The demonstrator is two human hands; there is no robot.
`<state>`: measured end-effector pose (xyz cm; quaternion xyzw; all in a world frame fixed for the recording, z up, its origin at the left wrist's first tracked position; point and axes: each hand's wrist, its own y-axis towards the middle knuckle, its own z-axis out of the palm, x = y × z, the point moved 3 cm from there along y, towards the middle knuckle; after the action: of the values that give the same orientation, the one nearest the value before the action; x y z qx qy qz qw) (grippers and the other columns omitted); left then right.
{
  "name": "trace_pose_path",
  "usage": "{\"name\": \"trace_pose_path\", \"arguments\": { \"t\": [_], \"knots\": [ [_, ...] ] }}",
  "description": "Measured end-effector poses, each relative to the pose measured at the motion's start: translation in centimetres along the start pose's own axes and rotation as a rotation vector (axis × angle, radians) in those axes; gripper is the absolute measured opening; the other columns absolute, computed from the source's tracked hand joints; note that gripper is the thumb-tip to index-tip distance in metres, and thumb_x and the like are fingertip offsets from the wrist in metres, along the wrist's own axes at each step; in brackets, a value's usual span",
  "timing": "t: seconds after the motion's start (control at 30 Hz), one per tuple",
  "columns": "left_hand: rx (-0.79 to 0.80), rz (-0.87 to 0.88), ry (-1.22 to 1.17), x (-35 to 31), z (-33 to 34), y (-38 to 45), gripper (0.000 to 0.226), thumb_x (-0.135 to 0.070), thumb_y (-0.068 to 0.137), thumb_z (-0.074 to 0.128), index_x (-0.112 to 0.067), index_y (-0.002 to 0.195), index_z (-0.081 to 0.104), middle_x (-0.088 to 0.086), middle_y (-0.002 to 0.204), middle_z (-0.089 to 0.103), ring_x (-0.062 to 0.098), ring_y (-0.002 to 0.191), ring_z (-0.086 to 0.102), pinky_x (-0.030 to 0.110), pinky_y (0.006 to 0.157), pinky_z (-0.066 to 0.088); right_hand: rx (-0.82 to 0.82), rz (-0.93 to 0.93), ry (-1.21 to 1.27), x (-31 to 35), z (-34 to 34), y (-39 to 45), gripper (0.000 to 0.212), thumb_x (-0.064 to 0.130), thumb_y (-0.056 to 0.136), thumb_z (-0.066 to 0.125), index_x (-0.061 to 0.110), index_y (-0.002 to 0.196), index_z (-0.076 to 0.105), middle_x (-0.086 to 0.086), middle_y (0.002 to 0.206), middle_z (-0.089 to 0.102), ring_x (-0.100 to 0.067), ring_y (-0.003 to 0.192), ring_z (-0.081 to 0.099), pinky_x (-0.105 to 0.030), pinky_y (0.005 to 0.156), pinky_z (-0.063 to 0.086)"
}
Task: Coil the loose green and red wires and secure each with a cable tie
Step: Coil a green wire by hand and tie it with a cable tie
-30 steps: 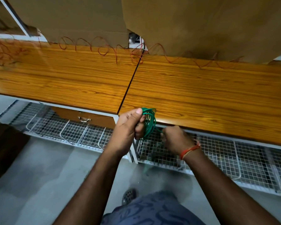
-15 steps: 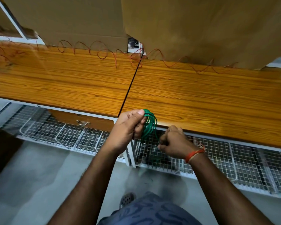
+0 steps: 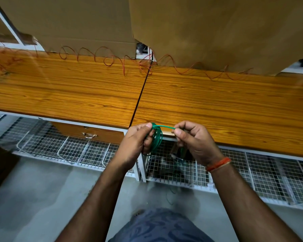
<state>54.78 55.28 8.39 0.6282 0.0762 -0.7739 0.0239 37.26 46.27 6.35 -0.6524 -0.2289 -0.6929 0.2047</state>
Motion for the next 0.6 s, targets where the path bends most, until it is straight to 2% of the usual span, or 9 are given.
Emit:
{"name": "trace_pose_path", "arguments": {
  "t": [0.07,0.13,0.2,0.27,0.3,0.47,0.53,0.6],
  "knots": [
    [0.016,-0.012,-0.035,0.1,0.0,0.0,0.032,-0.034,0.104,0.046,-0.018,0.076,0.049,-0.004,0.056,0.029,0.011,0.049,0.017,0.022,0.044,0.018,-0.059,-0.075,-0.059,0.6,0.3,0.1,0.010,0.025,0.095,0.072,0.016,0.091,0.073,0.004,0.070,0.057,-0.010,0.062,0.047,-0.032,0.059,0.042],
    [0.037,-0.025,-0.134,0.1,0.3,0.1,0.033,-0.037,0.104,0.047,-0.018,0.077,0.049,-0.004,0.056,0.026,0.013,0.050,0.012,0.024,0.045,0.014,-0.141,-0.118,-0.142,0.6,1.0,0.1,0.012,0.015,0.100,0.064,0.012,0.091,0.071,0.013,0.068,0.056,-0.001,0.061,0.047,-0.016,0.060,0.040],
    [0.019,-0.028,-0.241,0.1,0.7,0.3,0.034,-0.037,0.106,0.045,-0.016,0.080,0.047,-0.005,0.056,0.023,0.012,0.050,0.011,0.024,0.045,0.014,-0.153,-0.082,-0.214,-0.5,1.9,0.0,0.017,0.019,0.104,0.060,0.016,0.092,0.071,0.014,0.066,0.055,0.000,0.060,0.049,-0.019,0.060,0.042],
    [-0.038,-0.028,-0.326,0.2,0.6,0.5,0.033,-0.037,0.106,0.038,-0.015,0.081,0.045,-0.006,0.054,0.024,0.008,0.045,0.016,0.024,0.045,0.014,-0.124,-0.028,-0.330,-1.9,2.4,-0.4,0.021,0.029,0.105,0.056,0.023,0.093,0.072,0.012,0.068,0.059,-0.006,0.063,0.055,-0.032,0.061,0.049],
    [-0.062,-0.028,-0.393,0.2,0.3,0.7,0.034,-0.036,0.106,0.036,-0.015,0.082,0.046,-0.007,0.052,0.026,0.006,0.042,0.019,0.024,0.045,0.014,-0.121,-0.017,-0.385,-2.8,2.4,-0.7,0.021,0.030,0.106,0.055,0.025,0.094,0.072,0.010,0.070,0.062,-0.008,0.063,0.057,-0.034,0.061,0.050],
    [-0.104,-0.065,-0.847,0.3,-1.7,1.6,0.023,-0.033,0.098,0.043,-0.018,0.081,0.047,-0.011,0.047,0.031,0.002,0.036,0.028,0.017,0.041,0.024,-0.254,-0.030,-0.570,-5.9,1.5,-2.7,0.016,0.021,0.104,0.057,0.025,0.096,0.070,0.005,0.074,0.069,-0.006,0.065,0.066,-0.027,0.058,0.052],
    [-0.124,-0.049,-0.864,0.5,-2.1,1.9,0.025,-0.031,0.102,0.039,-0.018,0.083,0.047,-0.011,0.050,0.033,0.002,0.038,0.030,0.017,0.044,0.028,-0.241,-0.062,-0.712,-6.4,1.8,-3.3,0.013,0.024,0.103,0.060,0.025,0.095,0.070,0.009,0.081,0.069,-0.005,0.075,0.066,-0.028,0.063,0.053],
    [-0.167,-0.019,-0.819,0.8,-2.3,2.3,0.029,-0.029,0.108,0.033,-0.017,0.085,0.047,-0.010,0.052,0.035,0.003,0.041,0.032,0.018,0.046,0.031,-0.153,-0.143,-0.841,-5.6,2.8,-3.5,0.015,0.029,0.101,0.058,0.022,0.098,0.072,0.009,0.087,0.065,-0.005,0.078,0.061,-0.023,0.066,0.046]
  ]
}}
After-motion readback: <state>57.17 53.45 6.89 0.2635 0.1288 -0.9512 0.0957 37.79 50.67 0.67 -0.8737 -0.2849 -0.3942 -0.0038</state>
